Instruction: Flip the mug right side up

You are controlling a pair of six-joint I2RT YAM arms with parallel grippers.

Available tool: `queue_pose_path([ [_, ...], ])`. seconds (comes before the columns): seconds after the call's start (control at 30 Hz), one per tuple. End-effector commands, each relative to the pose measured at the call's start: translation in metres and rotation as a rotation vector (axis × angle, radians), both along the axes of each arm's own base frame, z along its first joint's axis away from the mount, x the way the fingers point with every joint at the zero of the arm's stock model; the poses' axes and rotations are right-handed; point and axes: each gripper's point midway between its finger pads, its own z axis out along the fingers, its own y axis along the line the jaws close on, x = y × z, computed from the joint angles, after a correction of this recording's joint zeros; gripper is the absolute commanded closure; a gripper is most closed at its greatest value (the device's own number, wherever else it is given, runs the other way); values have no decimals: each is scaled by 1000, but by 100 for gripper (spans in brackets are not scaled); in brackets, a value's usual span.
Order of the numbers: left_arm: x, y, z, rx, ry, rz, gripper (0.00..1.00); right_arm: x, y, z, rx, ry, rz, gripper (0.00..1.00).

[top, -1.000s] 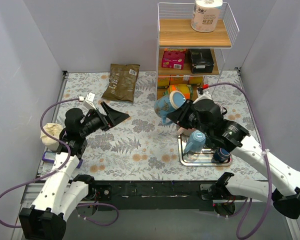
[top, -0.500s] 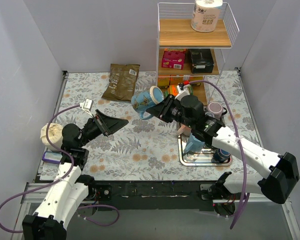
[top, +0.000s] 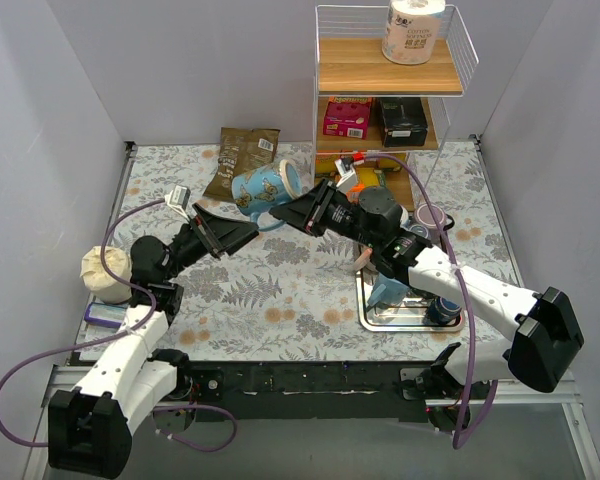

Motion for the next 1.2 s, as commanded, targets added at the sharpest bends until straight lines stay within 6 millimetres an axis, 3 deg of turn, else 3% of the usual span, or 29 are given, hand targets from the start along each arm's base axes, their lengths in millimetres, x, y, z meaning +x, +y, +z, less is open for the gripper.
queue_pose_path([
  [0.0,1,-3,34,-64,-83,-19,3,-30,-13,108,316,-245,85,99],
  [0.2,-2,-10,47,-127,-93,-82,14,-36,-10,106,345,-249,134,99],
  [0.43,-9,-13,61,-213,-108,-128,30,-37,-4,89,369,-262,117,99],
  [0.8,-9,-16,57,-251,-64,-148,56,-43,2,79,400,-305,137,99],
  [0.9,-6,-15,58,-260,-58,-134,73,-46,3,69,367,-332,145,99],
  [0.93,-6,-14,58,-264,-55,-127,94,-47,2,68,360,-346,143,99],
  [0.97,-3,-12,59,-278,-51,-103,100,-49,2,60,342,-353,148,99],
  [1.17,1,-7,57,-240,-70,-19,100,-50,3,37,252,-345,148,99],
])
